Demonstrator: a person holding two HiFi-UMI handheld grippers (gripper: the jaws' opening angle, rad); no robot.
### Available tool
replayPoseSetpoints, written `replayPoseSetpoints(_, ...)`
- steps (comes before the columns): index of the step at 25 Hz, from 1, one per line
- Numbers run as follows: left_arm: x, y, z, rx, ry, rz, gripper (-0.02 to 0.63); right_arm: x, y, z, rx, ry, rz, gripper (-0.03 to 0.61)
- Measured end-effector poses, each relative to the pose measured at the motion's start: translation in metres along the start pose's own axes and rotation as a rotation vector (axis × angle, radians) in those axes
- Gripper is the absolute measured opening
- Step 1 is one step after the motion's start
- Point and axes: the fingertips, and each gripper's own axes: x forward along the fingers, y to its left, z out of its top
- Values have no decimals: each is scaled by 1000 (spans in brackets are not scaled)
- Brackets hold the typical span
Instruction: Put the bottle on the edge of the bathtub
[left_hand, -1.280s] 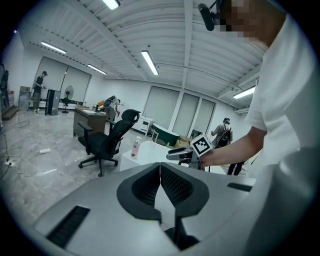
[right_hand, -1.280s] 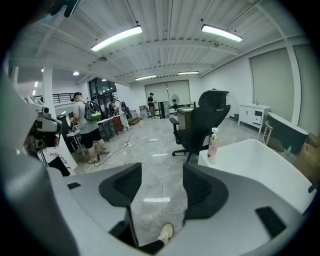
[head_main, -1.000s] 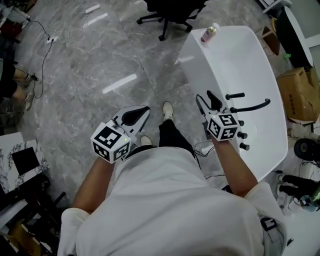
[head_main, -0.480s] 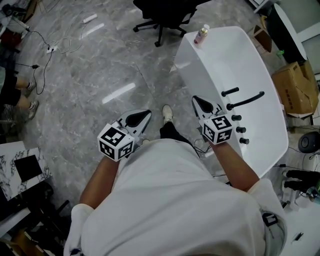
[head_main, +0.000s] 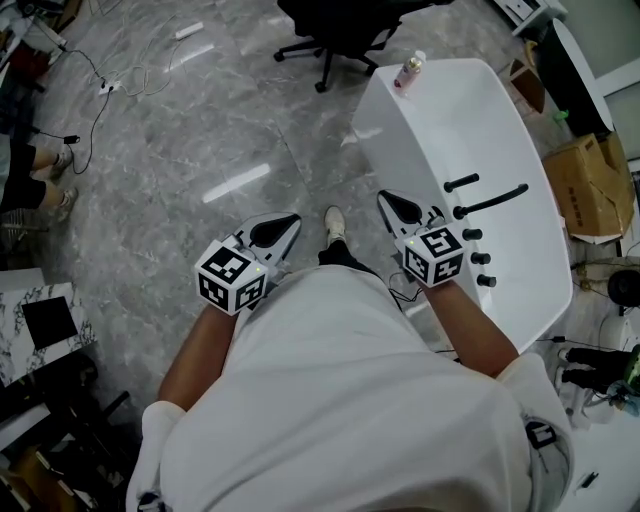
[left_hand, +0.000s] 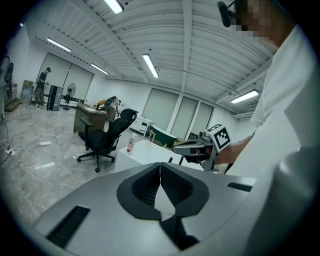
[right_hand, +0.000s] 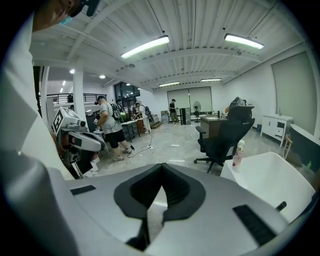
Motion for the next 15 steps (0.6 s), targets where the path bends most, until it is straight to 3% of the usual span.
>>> replayPoseSetpoints(15, -35, 6, -13, -30, -24, 54, 18, 13, 28, 5, -25, 2, 48, 8)
